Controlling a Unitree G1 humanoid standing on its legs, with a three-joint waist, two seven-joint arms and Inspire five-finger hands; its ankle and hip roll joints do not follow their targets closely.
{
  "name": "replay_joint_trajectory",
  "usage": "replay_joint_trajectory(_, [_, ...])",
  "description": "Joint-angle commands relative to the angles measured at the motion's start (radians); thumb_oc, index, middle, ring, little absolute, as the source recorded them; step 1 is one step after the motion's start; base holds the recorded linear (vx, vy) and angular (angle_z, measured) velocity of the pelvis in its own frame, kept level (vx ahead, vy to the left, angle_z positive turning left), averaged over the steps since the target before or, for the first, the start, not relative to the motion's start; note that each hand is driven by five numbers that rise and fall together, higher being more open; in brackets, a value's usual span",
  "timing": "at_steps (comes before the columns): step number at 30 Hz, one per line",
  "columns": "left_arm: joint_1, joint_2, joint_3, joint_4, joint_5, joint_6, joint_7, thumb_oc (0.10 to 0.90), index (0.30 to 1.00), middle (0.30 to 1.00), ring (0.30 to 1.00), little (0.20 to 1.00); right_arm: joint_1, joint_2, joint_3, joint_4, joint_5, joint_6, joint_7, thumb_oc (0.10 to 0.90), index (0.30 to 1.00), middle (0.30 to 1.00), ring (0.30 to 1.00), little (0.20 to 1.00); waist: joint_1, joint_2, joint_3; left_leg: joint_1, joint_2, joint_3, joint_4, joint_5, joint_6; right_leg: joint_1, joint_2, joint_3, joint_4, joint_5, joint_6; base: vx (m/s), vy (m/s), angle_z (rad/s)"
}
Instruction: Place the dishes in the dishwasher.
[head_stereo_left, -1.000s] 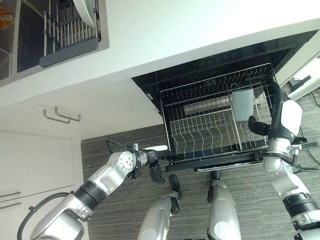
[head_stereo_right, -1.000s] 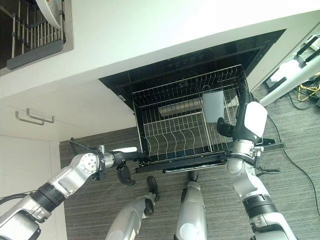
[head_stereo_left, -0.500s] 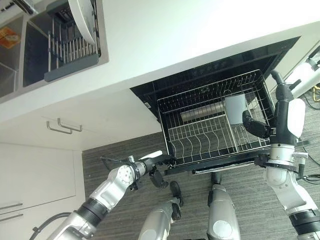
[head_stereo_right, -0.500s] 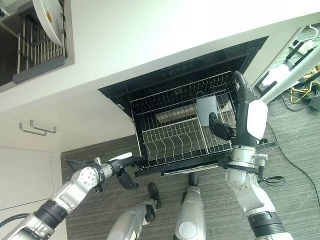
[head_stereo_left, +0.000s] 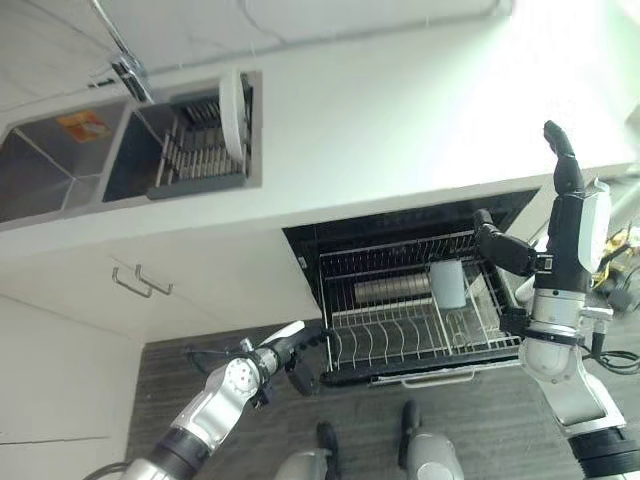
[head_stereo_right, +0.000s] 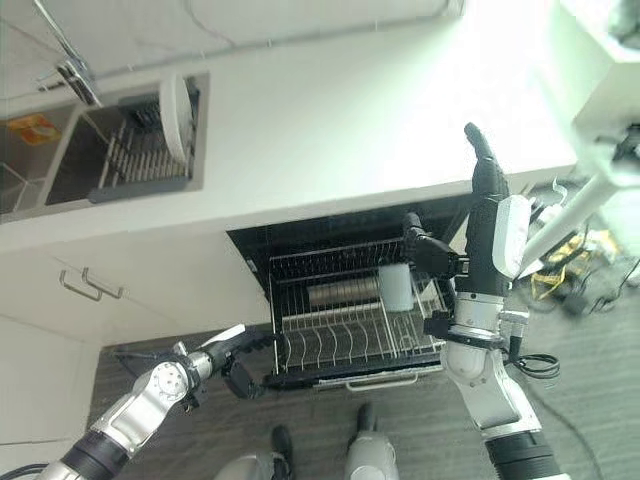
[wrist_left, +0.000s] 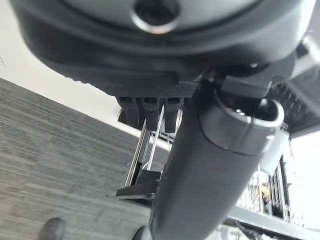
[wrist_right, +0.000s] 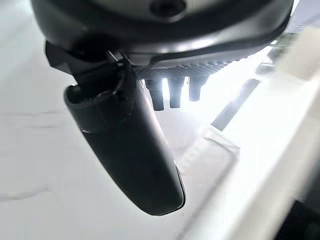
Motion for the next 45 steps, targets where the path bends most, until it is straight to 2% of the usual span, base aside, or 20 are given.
replay_joint_trajectory(1, [-0.057, 0.028, 0.122, -0.054, -0.034, -0.062, 0.166, 0.8, 0.9, 0.9, 0.9, 0.9, -0.025, -0.032, -0.014, -0.046, -0.002, -0.086, -0.01, 0.8, 0.9, 0.9, 0.9, 0.9, 0.005, 0.023, -0.092, -0.018, 0.032, 0.03, 0.101, -0.135, -0.004, 0.084, -0.002, 0.051, 0.092, -0.217, 0.067, 0.01, 0.101, 0.04])
replay_joint_trajectory(6, [-0.022, 0.034, 0.199, -0.057, -0.076, -0.107, 0.276, 0.8, 0.9, 0.9, 0.9, 0.9, -0.001, -0.005, -0.029, -0.065, 0.046, -0.091, 0.011, 0.8, 0.9, 0.9, 0.9, 0.9, 0.026, 0.007, -0.115, -0.001, -0.013, 0.012, 0.101, -0.154, 0.034, 0.108, -0.01, 0.067, 0.092, -0.194, 0.091, 0.02, 0.219, 0.14])
replay_joint_trajectory(8, [0.02, 0.015, 0.266, -0.054, -0.193, -0.148, 0.357, 0.8, 0.9, 0.9, 0.9, 0.9, 0.02, 0.039, -0.031, -0.095, 0.364, -0.117, 0.278, 0.8, 0.9, 0.9, 0.9, 0.9, 0.038, -0.006, -0.12, 0.001, -0.06, 0.0, 0.101, -0.166, 0.064, 0.096, -0.034, 0.092, 0.092, -0.11, 0.121, 0.04, 0.358, 0.31])
replay_joint_trajectory(9, [0.08, -0.035, 0.352, -0.077, -0.376, -0.178, 0.368, 0.8, 0.9, 0.9, 0.9, 0.9, 0.05, 0.108, -0.042, -0.11, 0.543, -0.134, 0.43, 0.8, 0.9, 0.9, 0.9, 0.9, 0.06, -0.011, -0.12, -0.004, -0.078, 0.006, 0.101, -0.173, 0.08, 0.097, -0.026, 0.062, 0.092, -0.087, 0.12, 0.05, 0.295, 0.36])
replay_joint_trajectory(11, [0.122, -0.116, 0.393, -0.054, -0.623, -0.193, 0.28, 0.8, 0.9, 0.9, 0.9, 0.9, 0.074, 0.145, -0.053, -0.127, 0.657, -0.148, 0.527, 0.8, 0.9, 0.9, 0.9, 0.9, 0.049, -0.022, -0.119, -0.013, -0.105, -0.019, 0.101, -0.171, 0.087, 0.085, 0.134, 0.1, 0.092, -0.161, 0.061, 0.06, 0.158, 0.31])
replay_joint_trajectory(14, [0.141, -0.184, 0.394, 0.035, -0.682, -0.15, 0.305, 0.8, 0.9, 0.9, 0.9, 0.9, 0.093, 0.152, -0.074, -0.112, 0.725, -0.189, 0.582, 0.8, 0.9, 0.9, 0.9, 0.9, 0.027, -0.029, -0.117, -0.015, -0.138, -0.046, 0.101, -0.164, 0.086, 0.058, 0.199, 0.149, 0.092, -0.163, 0.04, 0.06, 0.01, 0.59])
replay_joint_trajectory(17, [0.16, -0.2, 0.403, 0.147, -0.652, -0.092, 0.311, 0.8, 0.9, 0.9, 0.9, 0.9, 0.114, 0.138, -0.111, -0.116, 0.763, -0.196, 0.601, 0.8, 0.9, 0.9, 0.9, 0.9, 0.024, -0.032, -0.123, -0.004, -0.136, -0.028, 0.101, -0.158, 0.074, 0.056, 0.191, 0.135, 0.092, -0.194, 0.03, 0.08, -0.087, 0.27])
replay_joint_trajectory(20, [0.186, -0.227, 0.394, 0.285, -0.601, -0.049, 0.276, 0.8, 0.9, 0.9, 0.9, 0.9, 0.118, 0.097, -0.14, -0.137, 0.803, -0.186, 0.621, 0.8, 0.9, 0.9, 0.9, 0.9, 0.022, -0.068, -0.111, 0.043, -0.147, 0.053, 0.101, -0.141, 0.06, 0.055, 0.147, 0.145, 0.092, -0.218, 0.007, 0.1, -0.073, 0.08])
replay_joint_trajectory(21, [0.189, -0.234, 0.389, 0.305, -0.597, -0.061, 0.275, 0.8, 0.9, 0.9, 0.9, 0.9, 0.119, 0.094, -0.141, -0.141, 0.798, -0.189, 0.619, 0.8, 0.9, 0.9, 0.9, 0.9, 0.025, -0.078, -0.106, 0.049, -0.152, 0.06, 0.101, -0.113, 0.054, 0.058, 0.137, 0.146, 0.092, -0.218, 0.003, 0.01, -0.028, 0.08])
replay_joint_trajectory(22, [0.193, -0.261, 0.382, 0.378, -0.57, -0.059, 0.289, 0.8, 0.9, 0.9, 0.9, 0.9, 0.123, 0.078, -0.144, -0.156, 0.766, -0.203, 0.602, 0.8, 0.9, 0.9, 0.9, 0.9, 0.031, -0.096, -0.076, -0.017, -0.139, 0.065, 0.229, -0.051, 0.024, 0.073, 0.123, 0.149, 0.092, -0.218, -0.018, 0.1, 0.089, -0.06])
replay_joint_trajectory(23, [0.203, -0.295, 0.386, 0.528, -0.522, -0.048, 0.287, 0.8, 0.9, 0.9, 0.9, 0.9, 0.084, 0.074, -0.123, -0.159, 0.785, -0.162, 0.586, 0.8, 0.9, 0.9, 0.9, 0.9, 0.041, -0.08, -0.052, -0.077, -0.116, -0.001, 0.257, -0.013, 0.015, 0.084, 0.151, 0.178, 0.092, -0.219, -0.032, 0.11, 0.117, 0.14])
replay_joint_trajectory(26, [0.212, -0.319, 0.388, 0.622, -0.486, -0.022, 0.286, 0.8, 0.9, 0.9, 0.9, 0.9, 0.063, 0.079, -0.113, -0.169, 0.748, -0.143, 0.584, 0.8, 0.9, 0.9, 0.9, 0.9, 0.046, -0.07, -0.049, -0.045, -0.097, -0.02, 0.116, 0.027, 0.009, 0.091, 0.157, 0.201, 0.092, -0.231, -0.026, 0.19, 0.247, -0.06])
replay_joint_trajectory(29, [0.219, -0.356, 0.396, 0.829, -0.46, -0.035, 0.302, 0.8, 0.9, 0.9, 0.9, 0.9, 0.036, 0.068, -0.079, -0.211, 0.704, -0.094, 0.555, 0.8, 0.9, 0.9, 0.9, 0.9, 0.064, -0.027, -0.037, -0.18, -0.032, -0.149, 0.101, 0.073, -0.036, 0.128, 0.174, 0.253, 0.092, -0.268, -0.02, 0.29, 0.503, -0.39])
replay_joint_trajectory(32, [0.204, -0.353, 0.396, 0.963, -0.416, -0.043, 0.272, 0.8, 0.9, 0.9, 0.9, 0.9, 0.023, 0.053, -0.079, -0.218, 0.704, -0.088, 0.502, 0.8, 0.9, 0.9, 0.9, 0.9, 0.052, -0.016, -0.048, -0.19, 0.004, -0.084, 0.101, 0.011, -0.027, 0.147, 0.126, 0.219, 0.092, -0.288, 0.003, 0.2, 0.35, -0.66])
replay_joint_trajectory(35, [0.209, -0.354, 0.404, 0.984, -0.432, -0.02, 0.307, 0.8, 0.9, 0.9, 0.9, 0.9, 0.02, 0.063, -0.08, -0.217, 0.777, -0.081, 0.492, 0.8, 0.9, 0.9, 0.9, 0.9, 0.062, -0.014, -0.067, -0.153, -0.039, -0.118, 0.101, -0.05, 0.002, 0.146, 0.086, 0.211, 0.092, -0.278, 0.033, 0.2, 0.249, -0.36])
replay_joint_trajectory(39, [0.214, -0.334, 0.4, 0.989, -0.433, -0.011, 0.345, 0.8, 0.9, 0.9, 0.9, 0.9, 0.016, 0.093, -0.075, -0.215, 0.75, -0.077, 0.489, 0.8, 0.9, 0.9, 0.9, 0.9, 0.067, -0.003, -0.087, -0.102, -0.082, -0.131, 0.101, -0.097, 0.05, 0.135, 0.067, 0.173, 0.092, -0.249, 0.042, 0.19, 0.186, -0.6])
replay_joint_trajectory(40, [0.231, -0.323, 0.405, 1.003, -0.432, -0.003, 0.34, 0.8, 0.9, 0.9, 0.9, 0.9, 0.015, 0.124, -0.061, -0.225, 0.733, -0.072, 0.507, 0.8, 0.9, 0.9, 0.9, 0.9, 0.071, 0.01, -0.079, -0.066, -0.079, -0.114, 0.101, -0.118, 0.069, 0.124, 0.072, 0.095, 0.092, -0.178, 0.051, 0.18, 0.107, -0.82])
replay_joint_trajectory(41, [0.237, -0.322, 0.404, 1.009, -0.448, 0.012, 0.35, 0.8, 0.9, 0.9, 0.9, 0.9, 0.013, 0.13, -0.053, -0.223, 0.752, -0.063, 0.528, 0.8, 0.9, 0.9, 0.9, 0.9, 0.07, 0.013, -0.066, -0.042, -0.068, -0.083, 0.101, -0.131, 0.068, 0.098, 0.083, 0.047, 0.092, -0.165, 0.05, 0.15, 0.066, -0.89])
replay_joint_trajectory(44, [0.249, -0.335, 0.404, 1.033, -0.46, 0.015, 0.349, 0.8, 0.9, 0.9, 0.9, 0.9, 0.012, 0.122, -0.047, -0.207, 0.77, -0.065, 0.551, 0.8, 0.9, 0.9, 0.9, 0.9, 0.073, -0.012, -0.059, -0.031, -0.08, -0.032, 0.101, -0.138, 0.054, 0.04, 0.082, 0.022, 0.092, -0.189, 0.035, 0.12, -0.157, -0.9])
replay_joint_trajectory(45, [0.262, -0.345, 0.402, 1.04, -0.482, 0.002, 0.365, 0.8, 0.9, 0.9, 0.9, 0.9, 0.002, 0.115, -0.04, -0.197, 0.791, -0.066, 0.573, 0.8, 0.9, 0.9, 0.9, 0.9, 0.084, -0.021, -0.058, -0.022, -0.067, 0.015, 0.101, -0.141, 0.046, 0.03, 0.06, -0.029, 0.092, -0.183, 0.04, 0.19, -0.289, -0.9])
